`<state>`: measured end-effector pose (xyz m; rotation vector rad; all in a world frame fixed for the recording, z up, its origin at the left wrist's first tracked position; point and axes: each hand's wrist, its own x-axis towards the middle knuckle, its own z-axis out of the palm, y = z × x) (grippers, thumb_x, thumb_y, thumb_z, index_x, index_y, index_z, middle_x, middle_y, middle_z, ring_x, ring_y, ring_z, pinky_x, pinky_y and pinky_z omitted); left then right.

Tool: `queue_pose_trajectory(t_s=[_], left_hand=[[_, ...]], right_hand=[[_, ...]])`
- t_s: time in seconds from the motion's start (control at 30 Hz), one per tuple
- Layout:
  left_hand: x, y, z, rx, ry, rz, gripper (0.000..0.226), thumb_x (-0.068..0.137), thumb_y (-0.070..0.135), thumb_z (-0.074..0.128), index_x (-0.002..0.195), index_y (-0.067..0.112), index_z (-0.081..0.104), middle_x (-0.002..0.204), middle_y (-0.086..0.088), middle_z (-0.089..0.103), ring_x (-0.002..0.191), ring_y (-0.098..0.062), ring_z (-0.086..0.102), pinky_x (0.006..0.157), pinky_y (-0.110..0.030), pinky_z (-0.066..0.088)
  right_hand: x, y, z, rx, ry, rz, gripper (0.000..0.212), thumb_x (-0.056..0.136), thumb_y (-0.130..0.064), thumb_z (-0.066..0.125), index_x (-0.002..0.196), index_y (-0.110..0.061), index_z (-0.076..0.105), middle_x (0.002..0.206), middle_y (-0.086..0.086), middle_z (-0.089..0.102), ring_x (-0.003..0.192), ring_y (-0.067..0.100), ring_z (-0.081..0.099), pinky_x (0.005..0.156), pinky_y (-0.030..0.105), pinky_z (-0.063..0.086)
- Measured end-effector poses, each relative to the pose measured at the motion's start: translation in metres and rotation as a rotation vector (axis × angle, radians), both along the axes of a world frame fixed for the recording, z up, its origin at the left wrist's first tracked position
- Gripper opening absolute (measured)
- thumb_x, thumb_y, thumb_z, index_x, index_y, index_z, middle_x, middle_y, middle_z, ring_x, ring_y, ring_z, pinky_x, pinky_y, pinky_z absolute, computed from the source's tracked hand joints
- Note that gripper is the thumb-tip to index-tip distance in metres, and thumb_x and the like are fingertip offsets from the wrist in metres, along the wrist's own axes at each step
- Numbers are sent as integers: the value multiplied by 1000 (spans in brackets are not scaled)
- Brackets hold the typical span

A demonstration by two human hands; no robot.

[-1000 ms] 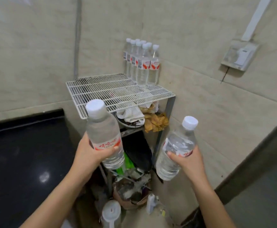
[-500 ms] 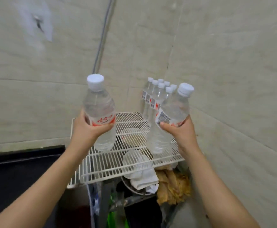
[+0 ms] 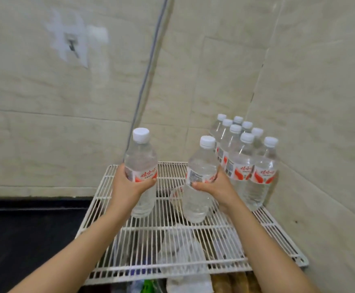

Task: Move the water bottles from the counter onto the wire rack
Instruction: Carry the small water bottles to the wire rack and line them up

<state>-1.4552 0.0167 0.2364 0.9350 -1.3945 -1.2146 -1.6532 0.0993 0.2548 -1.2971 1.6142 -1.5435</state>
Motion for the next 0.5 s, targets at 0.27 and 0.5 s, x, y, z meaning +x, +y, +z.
queue_pose_trajectory(t_s=[0.27,0.5], left_hand=[[-26,17,-11,-29,-54,275,71,51,44,79,107,39,36,113,2,54,106,-22,55,96,-49,45],[-3,21,-15,-23,-207,150,94,61,39,81,137,30,26,134,-1,46,120,-21,47,104,-49,38]], right_hand=[[-24,-4,-24,-5,-144,83,93,71,2,73,140,-29,19,127,5,51,112,22,56,95,43,48],[-25,-4,-30,-48,-125,73,88,69,-2,75,138,-30,28,126,6,54,110,22,57,94,45,49]])
